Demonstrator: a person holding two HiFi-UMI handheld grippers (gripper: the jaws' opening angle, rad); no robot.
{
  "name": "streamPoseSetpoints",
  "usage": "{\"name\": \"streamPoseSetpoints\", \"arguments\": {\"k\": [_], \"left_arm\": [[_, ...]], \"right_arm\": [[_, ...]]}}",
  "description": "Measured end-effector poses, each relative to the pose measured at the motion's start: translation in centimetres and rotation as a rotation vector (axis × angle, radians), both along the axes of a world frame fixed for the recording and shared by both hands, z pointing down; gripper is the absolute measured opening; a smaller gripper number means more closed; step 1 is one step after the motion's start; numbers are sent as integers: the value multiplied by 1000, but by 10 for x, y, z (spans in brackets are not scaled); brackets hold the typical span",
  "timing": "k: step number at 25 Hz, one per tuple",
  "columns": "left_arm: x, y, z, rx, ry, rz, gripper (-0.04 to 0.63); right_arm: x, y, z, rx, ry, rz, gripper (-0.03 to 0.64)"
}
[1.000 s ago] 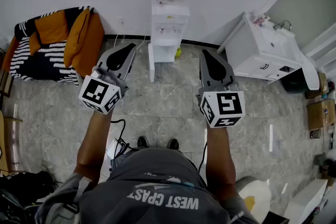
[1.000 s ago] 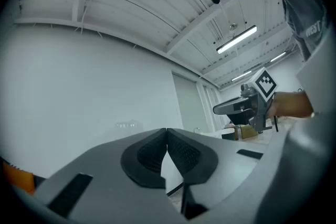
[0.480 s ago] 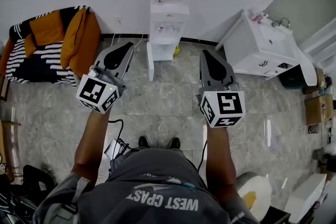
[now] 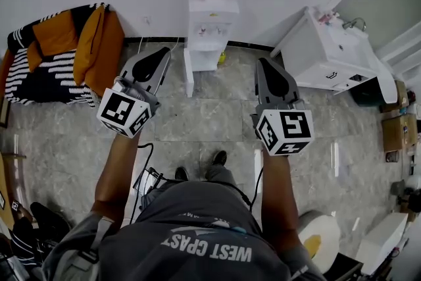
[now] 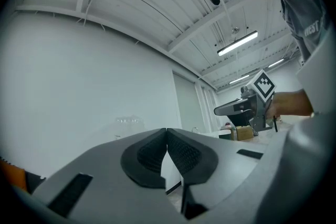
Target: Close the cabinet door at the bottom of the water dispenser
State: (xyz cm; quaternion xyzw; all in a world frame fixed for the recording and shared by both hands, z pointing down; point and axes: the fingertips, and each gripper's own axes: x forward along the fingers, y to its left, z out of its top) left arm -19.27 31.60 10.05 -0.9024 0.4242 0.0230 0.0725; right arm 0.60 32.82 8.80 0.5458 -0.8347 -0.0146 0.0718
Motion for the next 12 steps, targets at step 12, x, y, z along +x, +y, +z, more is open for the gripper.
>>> {"name": "streamPoseSetpoints", "arguments": {"k": [12], "left_arm": [[15, -67, 26, -55, -93, -120, 17]], "right_arm": [[25, -113, 28, -15, -86, -83, 29]]}}
